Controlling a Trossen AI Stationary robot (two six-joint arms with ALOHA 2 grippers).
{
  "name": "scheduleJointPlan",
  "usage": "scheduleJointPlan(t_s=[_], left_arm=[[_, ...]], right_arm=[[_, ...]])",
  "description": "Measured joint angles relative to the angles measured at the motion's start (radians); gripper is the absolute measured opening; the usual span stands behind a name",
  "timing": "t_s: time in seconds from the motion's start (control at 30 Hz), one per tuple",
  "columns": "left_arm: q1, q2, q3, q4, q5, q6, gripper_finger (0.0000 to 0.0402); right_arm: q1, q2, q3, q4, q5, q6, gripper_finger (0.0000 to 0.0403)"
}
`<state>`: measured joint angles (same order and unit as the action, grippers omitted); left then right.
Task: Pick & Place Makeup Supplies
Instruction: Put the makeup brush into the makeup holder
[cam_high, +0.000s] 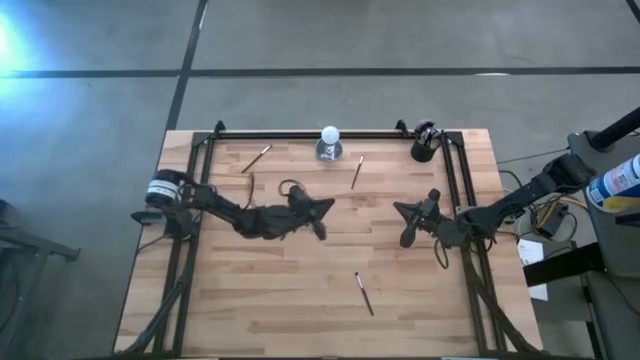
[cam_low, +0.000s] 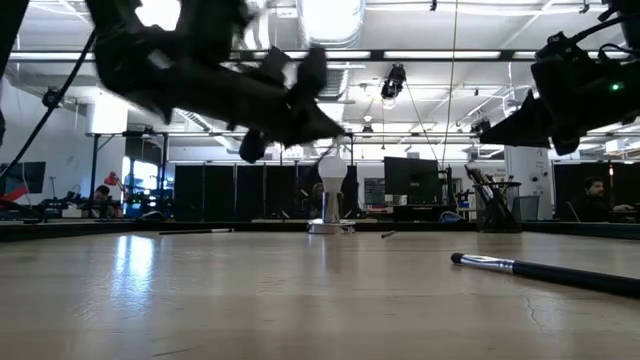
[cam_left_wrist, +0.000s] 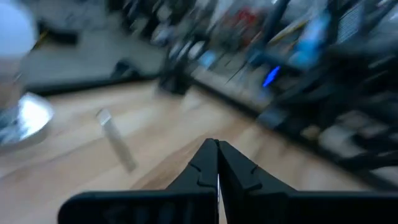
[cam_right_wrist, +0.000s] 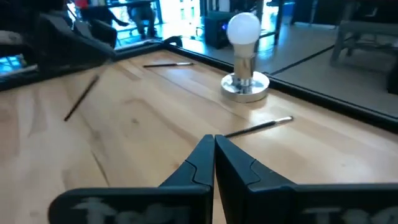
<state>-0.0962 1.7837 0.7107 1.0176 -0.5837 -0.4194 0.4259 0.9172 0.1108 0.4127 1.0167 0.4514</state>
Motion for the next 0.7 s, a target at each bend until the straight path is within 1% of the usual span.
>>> scheduleJointPlan(t_s=[0.1, 0.17, 0.23, 0.27, 0.37, 0.47, 0.6, 0.7], left_arm=[[-0.025, 0.014, -0.1, 0.274, 0.02, 0.063, 0.0], [-0.036, 0.021, -0.152, 0.412, 0.042, 0.094, 0.0], [-0.046, 0.02, -0.189, 0.514, 0.053, 0.119, 0.0], [-0.05, 0.02, -0.2, 0.539, 0.067, 0.131, 0.0], [-0.061, 0.017, -0.205, 0.534, 0.104, 0.152, 0.0], [-0.072, 0.015, -0.183, 0.536, 0.15, 0.188, 0.0], [-0.08, 0.015, -0.144, 0.537, 0.196, 0.242, 0.0], [-0.08, 0.014, -0.12, 0.537, 0.231, 0.261, 0.0]], right_arm=[[-0.015, 0.046, 0.0, 0.12, -0.067, -0.036, 0.0008], [-0.028, 0.09, 0.0, 0.232, -0.149, -0.088, 0.0008], [-0.049, 0.147, 0.0, 0.373, -0.246, -0.131, 0.0008], [-0.059, 0.179, 0.0, 0.442, -0.289, -0.141, 0.0008], [-0.095, 0.29, 0.001, 0.659, -0.405, -0.164, 0.0009], [-0.123, 0.407, 0.038, 0.792, -0.492, -0.17, 0.0011], [-0.155, 0.559, 0.149, 0.825, -0.587, -0.17, 0.0034], [-0.17, 0.655, 0.242, 0.825, -0.626, -0.176, 0.0061]])
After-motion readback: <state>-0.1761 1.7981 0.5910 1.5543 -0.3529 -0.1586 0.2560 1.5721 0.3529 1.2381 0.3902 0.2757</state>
